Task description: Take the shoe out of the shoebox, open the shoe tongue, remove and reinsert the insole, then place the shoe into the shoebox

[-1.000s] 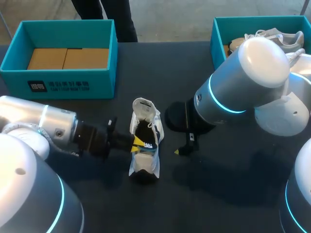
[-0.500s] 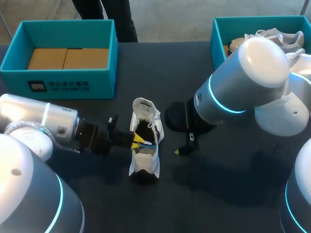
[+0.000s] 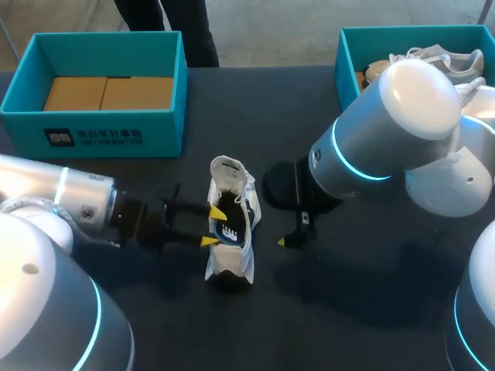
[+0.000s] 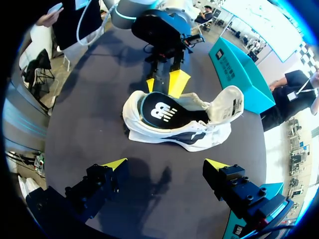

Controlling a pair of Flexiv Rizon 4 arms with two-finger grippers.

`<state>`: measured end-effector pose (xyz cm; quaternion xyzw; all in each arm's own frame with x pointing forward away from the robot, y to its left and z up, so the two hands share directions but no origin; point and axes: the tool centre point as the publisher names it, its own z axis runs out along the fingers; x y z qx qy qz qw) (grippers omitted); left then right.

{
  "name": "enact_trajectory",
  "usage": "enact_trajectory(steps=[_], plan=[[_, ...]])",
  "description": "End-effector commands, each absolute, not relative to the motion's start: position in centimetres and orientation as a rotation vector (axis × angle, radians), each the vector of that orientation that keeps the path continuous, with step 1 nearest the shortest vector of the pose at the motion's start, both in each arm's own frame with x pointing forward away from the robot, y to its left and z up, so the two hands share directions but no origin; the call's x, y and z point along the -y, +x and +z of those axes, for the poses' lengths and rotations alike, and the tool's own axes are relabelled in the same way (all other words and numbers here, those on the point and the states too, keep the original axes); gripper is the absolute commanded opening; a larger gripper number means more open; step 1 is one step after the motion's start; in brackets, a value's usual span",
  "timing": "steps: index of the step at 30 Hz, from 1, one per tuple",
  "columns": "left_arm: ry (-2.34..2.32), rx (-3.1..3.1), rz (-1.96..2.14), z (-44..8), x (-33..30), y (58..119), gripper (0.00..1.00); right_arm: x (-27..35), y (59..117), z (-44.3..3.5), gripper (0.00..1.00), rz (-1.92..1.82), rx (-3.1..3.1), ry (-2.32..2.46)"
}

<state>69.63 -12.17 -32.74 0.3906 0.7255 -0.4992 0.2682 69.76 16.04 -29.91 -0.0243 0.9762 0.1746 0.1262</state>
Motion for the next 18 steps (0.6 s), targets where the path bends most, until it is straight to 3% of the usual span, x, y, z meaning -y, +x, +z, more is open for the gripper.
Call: enact_trajectory(steps=[1, 2, 3, 4, 18], plan=[[1.052, -1.962, -1.34, -32.6, 11.8, 68.9, 0.22, -16.1, 69.7, -30.1, 1.0, 0.508, -2.841, -0.07], [1.053, -1.966, -1.342, -32.7, 11.8, 68.9, 0.2, -16.1, 69.7, -30.1, 1.0, 0.508, -2.841, -0.07], [1.053, -1.97, -1.346, -32.8, 11.9, 68.9, 0.03, -16.1, 69.7, -30.1, 1.0, 0.508, -2.841, -0.07], [1.054, -1.972, -1.347, -33.1, 12.0, 68.9, 0.0, -16.1, 69.7, -30.1, 1.0, 0.508, -2.841, -0.07], [1.058, -2.01, -1.362, -34.6, 12.7, 69.1, 0.0, -16.1, 69.7, -30.1, 1.0, 0.508, -2.841, -0.07]])
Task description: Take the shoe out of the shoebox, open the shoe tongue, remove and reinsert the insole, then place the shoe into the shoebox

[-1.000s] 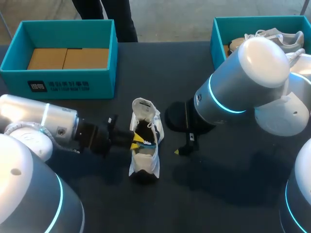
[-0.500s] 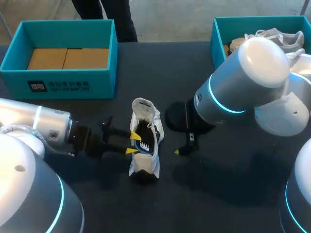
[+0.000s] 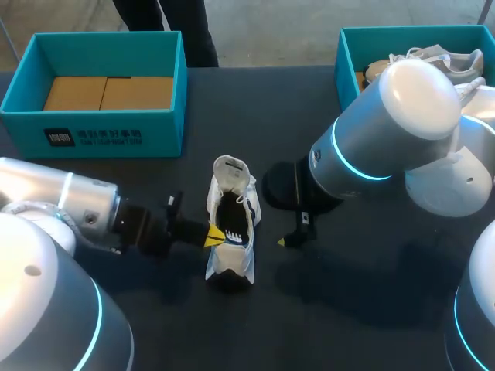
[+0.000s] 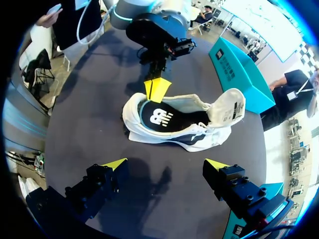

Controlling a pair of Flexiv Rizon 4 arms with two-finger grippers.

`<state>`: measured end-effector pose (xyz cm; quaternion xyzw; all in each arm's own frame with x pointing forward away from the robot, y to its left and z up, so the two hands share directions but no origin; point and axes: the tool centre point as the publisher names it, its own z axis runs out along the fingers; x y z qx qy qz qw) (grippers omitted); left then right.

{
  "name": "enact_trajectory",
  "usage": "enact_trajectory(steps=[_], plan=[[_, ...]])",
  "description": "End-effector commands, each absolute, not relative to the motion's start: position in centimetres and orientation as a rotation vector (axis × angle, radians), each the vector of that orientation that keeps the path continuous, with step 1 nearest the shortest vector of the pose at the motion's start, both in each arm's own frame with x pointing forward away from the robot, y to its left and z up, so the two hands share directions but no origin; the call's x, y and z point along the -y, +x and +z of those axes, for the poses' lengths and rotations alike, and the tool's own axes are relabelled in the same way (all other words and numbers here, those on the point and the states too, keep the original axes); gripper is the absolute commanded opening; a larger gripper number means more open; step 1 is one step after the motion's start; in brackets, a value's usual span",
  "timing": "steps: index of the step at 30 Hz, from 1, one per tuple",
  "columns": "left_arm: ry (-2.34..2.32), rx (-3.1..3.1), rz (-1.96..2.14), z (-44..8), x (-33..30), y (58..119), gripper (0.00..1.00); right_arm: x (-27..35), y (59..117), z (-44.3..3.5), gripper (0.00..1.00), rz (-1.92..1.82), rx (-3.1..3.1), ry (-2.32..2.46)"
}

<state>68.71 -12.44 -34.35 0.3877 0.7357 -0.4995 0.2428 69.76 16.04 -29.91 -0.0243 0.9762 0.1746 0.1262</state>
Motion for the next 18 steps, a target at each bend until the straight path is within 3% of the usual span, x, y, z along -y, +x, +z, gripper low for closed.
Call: enact_trajectory(steps=[1, 7, 8, 10, 11, 12, 18], plan=[[1.057, -2.014, -1.356, -34.6, 12.6, 69.1, 0.0, -16.1, 69.7, -30.1, 1.0, 0.508, -2.841, -0.07], [1.051, -2.032, -1.35, -34.8, 12.2, 69.1, 0.0, -16.1, 69.7, -30.1, 1.0, 0.508, -2.841, -0.07], [1.05, -2.031, -1.351, -34.6, 12.2, 69.0, 0.18, -16.1, 69.7, -30.1, 1.0, 0.508, -2.841, -0.07], [1.053, -2.021, -1.35, -34.3, 12.2, 68.7, 0.74, -16.1, 69.7, -30.1, 1.0, 0.508, -2.841, -0.07], [1.055, -2.012, -1.351, -34.0, 12.2, 68.6, 0.95, -16.1, 69.7, -30.1, 1.0, 0.508, -2.841, -0.07], [1.057, -2.007, -1.35, -33.8, 12.2, 68.5, 1.0, -16.1, 69.7, -30.1, 1.0, 0.508, -2.841, -0.07], [1.063, -1.977, -1.339, -32.2, 11.7, 68.6, 0.98, -16.1, 69.7, -30.1, 1.0, 0.508, -2.841, -0.07]])
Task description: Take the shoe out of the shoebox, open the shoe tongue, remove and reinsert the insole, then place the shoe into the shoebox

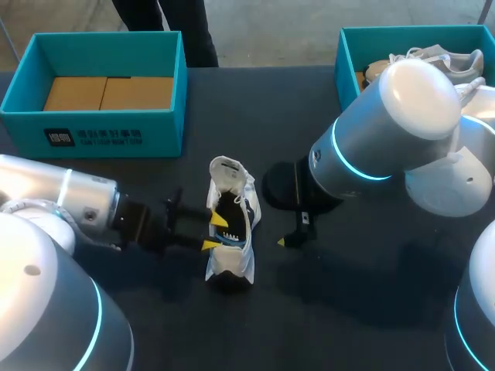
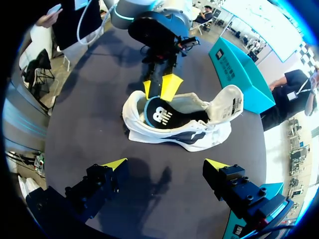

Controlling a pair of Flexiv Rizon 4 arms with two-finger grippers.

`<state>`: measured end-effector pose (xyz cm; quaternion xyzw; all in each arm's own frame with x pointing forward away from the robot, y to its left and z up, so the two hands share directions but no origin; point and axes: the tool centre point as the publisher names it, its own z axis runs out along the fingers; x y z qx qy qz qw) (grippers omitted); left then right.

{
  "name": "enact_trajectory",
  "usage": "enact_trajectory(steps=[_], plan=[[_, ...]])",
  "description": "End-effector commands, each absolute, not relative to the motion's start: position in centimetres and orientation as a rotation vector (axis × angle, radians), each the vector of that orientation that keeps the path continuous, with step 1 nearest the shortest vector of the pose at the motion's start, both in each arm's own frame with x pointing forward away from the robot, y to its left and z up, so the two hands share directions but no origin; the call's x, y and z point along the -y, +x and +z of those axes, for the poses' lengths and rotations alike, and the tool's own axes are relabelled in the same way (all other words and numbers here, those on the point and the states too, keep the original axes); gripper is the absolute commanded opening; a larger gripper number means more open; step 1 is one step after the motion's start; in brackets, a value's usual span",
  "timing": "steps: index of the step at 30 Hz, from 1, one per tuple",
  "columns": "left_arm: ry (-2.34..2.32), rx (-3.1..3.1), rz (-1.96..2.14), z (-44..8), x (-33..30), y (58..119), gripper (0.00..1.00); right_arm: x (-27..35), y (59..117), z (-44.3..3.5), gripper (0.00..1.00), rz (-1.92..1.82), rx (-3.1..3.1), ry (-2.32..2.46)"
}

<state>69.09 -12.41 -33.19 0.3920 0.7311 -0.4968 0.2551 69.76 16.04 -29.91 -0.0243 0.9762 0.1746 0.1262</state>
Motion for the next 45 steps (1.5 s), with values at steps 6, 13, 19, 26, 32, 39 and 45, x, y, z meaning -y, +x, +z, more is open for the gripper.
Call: enact_trajectory(steps=[6, 13, 19, 26, 32, 39, 45], plan=[[1.083, -1.957, -1.323, -30.6, 11.3, 68.7, 0.9, -16.1, 69.7, -30.1, 1.0, 0.508, -2.841, -0.07], [1.109, -1.94, -1.313, -29.0, 10.9, 68.7, 0.48, -16.1, 69.7, -30.1, 1.0, 0.508, -2.841, -0.07], [1.194, -1.947, -1.321, -28.5, 10.7, 68.6, 0.03, -16.1, 69.7, -30.1, 1.0, 0.508, -2.841, -0.07], [1.325, -1.982, -1.352, -27.8, 10.2, 68.8, 0.0, -16.1, 69.7, -30.1, 1.0, 0.508, -2.841, -0.07], [1.488, -2.014, -1.379, -27.1, 10.0, 68.8, 0.0, -16.1, 69.7, -30.1, 1.0, 0.508, -2.841, -0.07], [1.605, -2.044, -1.357, -26.8, 9.9, 68.9, 0.0, -16.1, 69.7, -30.1, 1.0, 0.508, -2.841, -0.07], [1.616, -2.056, -1.35, -26.8, 9.9, 68.9, 0.0, -16.1, 69.7, -30.1, 1.0, 0.508, -2.841, -0.07]])
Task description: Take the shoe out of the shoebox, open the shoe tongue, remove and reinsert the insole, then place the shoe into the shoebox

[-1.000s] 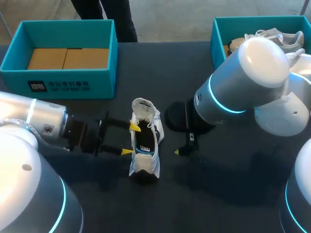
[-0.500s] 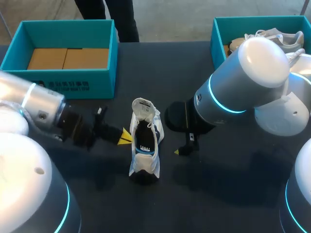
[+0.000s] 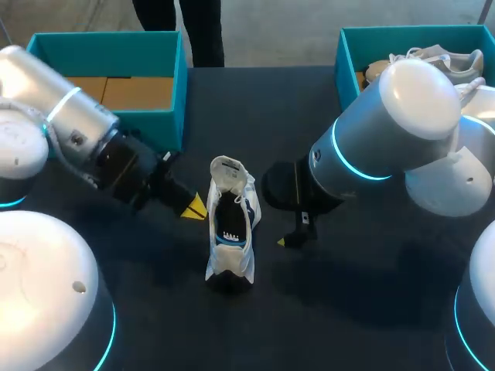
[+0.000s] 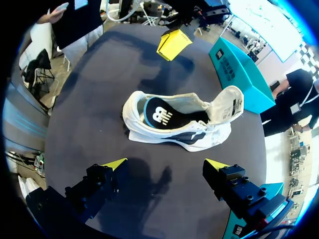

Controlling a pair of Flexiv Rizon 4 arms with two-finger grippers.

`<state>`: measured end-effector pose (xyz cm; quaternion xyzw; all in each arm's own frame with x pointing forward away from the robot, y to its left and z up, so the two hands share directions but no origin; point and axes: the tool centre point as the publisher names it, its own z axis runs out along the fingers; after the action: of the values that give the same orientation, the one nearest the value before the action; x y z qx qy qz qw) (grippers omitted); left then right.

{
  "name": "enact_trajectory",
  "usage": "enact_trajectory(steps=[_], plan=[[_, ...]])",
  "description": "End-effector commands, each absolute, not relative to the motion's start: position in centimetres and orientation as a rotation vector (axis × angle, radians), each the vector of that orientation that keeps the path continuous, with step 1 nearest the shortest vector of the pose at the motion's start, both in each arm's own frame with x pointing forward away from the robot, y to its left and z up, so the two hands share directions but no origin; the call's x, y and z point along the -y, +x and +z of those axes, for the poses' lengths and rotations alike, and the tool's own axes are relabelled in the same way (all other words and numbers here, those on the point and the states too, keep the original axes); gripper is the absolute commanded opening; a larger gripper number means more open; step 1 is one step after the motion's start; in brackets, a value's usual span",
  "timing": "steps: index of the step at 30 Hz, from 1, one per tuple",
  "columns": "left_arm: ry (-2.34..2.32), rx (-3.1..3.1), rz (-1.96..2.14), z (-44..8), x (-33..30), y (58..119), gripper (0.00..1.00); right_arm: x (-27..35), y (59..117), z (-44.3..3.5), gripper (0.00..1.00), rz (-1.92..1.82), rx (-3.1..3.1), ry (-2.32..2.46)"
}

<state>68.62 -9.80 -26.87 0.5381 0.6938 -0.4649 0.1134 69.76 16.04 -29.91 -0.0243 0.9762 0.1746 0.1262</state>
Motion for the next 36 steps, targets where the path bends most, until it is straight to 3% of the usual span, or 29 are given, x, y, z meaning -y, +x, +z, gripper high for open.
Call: enact_trajectory(steps=[1, 8, 21, 36], plan=[[1.616, -2.056, -1.35, -26.8, 9.9, 68.9, 0.0, -16.1, 69.7, -30.1, 1.0, 0.508, -2.841, -0.07], [1.616, -2.056, -1.35, -26.8, 9.9, 68.9, 0.0, -14.7, 71.5, -28.8, 1.0, 0.488, -2.835, 0.012], [1.616, -2.056, -1.35, -26.8, 9.9, 68.9, 0.0, -8.9, 72.1, -21.2, 1.0, 0.298, -2.906, 0.068], [1.616, -2.056, -1.35, -26.8, 9.9, 68.9, 0.0, -7.6, 72.5, -14.8, 1.0, 0.23, -2.914, 0.116]])
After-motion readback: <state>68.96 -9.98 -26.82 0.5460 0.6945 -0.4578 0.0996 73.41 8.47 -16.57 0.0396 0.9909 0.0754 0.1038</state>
